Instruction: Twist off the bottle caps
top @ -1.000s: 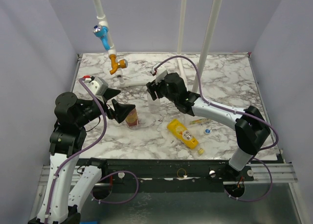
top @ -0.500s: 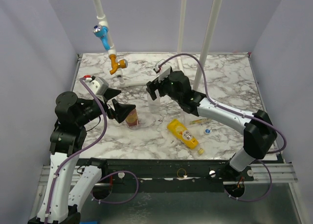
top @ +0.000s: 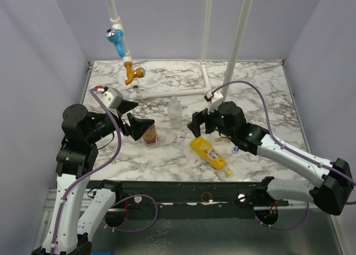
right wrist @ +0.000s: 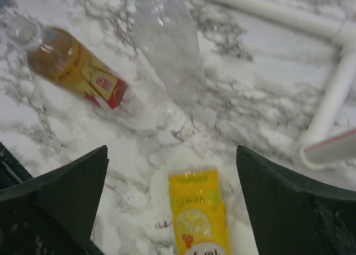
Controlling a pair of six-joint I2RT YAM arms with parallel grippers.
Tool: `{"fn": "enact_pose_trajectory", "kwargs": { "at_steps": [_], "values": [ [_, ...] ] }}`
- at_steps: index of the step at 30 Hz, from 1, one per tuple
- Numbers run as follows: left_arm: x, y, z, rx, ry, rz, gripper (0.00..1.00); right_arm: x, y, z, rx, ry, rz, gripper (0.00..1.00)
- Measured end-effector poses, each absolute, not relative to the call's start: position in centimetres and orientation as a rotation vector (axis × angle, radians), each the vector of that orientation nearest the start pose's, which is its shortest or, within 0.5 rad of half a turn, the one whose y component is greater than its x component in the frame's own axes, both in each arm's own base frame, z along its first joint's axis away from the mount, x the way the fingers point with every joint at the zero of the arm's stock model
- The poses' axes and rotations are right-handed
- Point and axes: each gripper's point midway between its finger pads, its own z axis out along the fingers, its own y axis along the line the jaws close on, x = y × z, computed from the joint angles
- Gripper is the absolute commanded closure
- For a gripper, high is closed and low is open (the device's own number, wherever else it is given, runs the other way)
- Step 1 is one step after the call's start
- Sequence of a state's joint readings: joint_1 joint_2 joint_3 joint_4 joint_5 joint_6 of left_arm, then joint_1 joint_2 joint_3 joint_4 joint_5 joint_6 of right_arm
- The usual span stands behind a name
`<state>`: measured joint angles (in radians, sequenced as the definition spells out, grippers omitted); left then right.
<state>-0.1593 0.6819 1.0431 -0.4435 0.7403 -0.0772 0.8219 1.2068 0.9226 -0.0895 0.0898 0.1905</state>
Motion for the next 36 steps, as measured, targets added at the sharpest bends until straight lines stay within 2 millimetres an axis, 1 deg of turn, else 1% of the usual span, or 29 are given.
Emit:
{"fn": "enact_pose_trajectory", "kwargs": {
  "at_steps": [3, 6, 10, 11, 13, 21, 29, 30, 36],
  "values": [
    [19.6, -15.5, 36.7, 0.644, 1.56, -0.795, 0.01, 24.9, 25.9, 18.7, -0.506, 2.035, 0.573, 0.0],
    [19.5, -15.7, 37.0, 0.656, 1.552, -0.805, 0.01, 22.9, 23.6, 15.2, -0.43, 2.163, 0.547, 0.0],
    [19.6, -15.9, 37.1, 0.666, 1.554, -0.819, 0.01, 20.9, 21.6, 10.8, -0.356, 2.3, 0.504, 0.0],
    [19.7, -15.9, 37.1, 0.667, 1.555, -0.821, 0.01, 20.5, 21.2, 9.8, -0.343, 2.331, 0.49, 0.0],
    [19.7, -16.0, 37.1, 0.67, 1.555, -0.825, 0.01, 19.9, 20.6, 8.5, -0.327, 2.38, 0.465, 0.0],
    [19.6, -16.1, 37.2, 0.677, 1.552, -0.832, 0.01, 19.3, 20.7, 6.0, -0.304, 2.479, 0.418, 0.0],
    [19.4, -16.1, 37.4, 0.681, 1.542, -0.83, 0.01, 17.1, 22.4, 2.6, -0.38, 2.577, 0.38, 0.01],
    [19.4, -16.1, 37.4, 0.681, 1.541, -0.83, 0.01, 17.1, 22.6, 2.6, -0.382, 2.571, 0.375, 0.05],
    [19.2, -16.1, 38.0, 0.691, 1.523, -0.831, 0.01, 17.1, 23.2, 3.1, -0.374, 2.555, 0.375, 0.43]
  ]
}}
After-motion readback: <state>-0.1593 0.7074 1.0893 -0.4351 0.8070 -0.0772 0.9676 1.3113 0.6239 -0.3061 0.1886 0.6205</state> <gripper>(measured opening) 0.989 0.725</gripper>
